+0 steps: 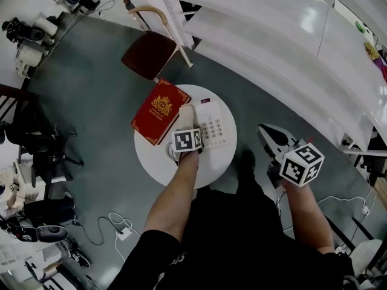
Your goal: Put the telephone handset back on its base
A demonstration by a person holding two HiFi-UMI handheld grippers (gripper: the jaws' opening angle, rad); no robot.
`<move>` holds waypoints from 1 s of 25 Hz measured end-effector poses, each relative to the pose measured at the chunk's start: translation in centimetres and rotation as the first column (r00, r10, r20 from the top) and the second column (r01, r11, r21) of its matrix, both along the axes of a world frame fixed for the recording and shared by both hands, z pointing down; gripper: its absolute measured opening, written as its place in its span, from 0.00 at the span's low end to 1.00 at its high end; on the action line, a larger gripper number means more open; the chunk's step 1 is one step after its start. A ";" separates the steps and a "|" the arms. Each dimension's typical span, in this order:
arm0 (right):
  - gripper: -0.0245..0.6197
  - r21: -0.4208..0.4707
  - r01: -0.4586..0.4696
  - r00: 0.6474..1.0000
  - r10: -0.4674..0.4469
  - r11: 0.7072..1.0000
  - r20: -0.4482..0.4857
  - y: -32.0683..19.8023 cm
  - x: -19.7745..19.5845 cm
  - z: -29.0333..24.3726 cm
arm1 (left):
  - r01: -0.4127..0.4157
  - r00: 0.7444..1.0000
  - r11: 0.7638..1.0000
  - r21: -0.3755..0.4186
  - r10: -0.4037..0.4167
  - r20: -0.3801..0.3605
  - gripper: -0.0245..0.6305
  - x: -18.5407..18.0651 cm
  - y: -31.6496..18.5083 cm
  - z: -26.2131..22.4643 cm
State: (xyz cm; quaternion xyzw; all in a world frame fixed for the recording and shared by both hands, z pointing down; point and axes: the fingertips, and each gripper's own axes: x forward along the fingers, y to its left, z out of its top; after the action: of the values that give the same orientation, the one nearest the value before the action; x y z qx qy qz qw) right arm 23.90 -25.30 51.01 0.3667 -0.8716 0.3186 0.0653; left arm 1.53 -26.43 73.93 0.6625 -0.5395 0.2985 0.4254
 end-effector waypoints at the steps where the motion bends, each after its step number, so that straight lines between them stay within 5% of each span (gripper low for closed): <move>1: 0.05 -0.002 0.000 1.000 0.000 1.000 0.001 0.0 0.0 0.0 | -0.002 1.000 1.000 0.000 0.002 0.002 0.30 0.0 0.0 0.0; 16: 0.05 -0.015 0.005 1.000 -0.005 1.000 0.002 0.6 -0.1 0.1 | -0.019 0.997 0.999 0.041 0.016 0.079 0.31 0.1 0.2 0.0; 25: 0.05 -0.015 -0.001 1.000 0.001 1.000 -0.002 0.6 0.6 0.1 | 0.120 0.992 0.993 0.012 -0.120 -0.030 0.31 -0.3 -0.2 0.1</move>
State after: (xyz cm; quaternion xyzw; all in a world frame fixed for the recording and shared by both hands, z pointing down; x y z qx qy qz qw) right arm 24.46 -24.72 51.07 0.3668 -0.8690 0.3250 0.0687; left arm 1.26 -26.64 74.08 0.6359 -0.5742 0.2592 0.4458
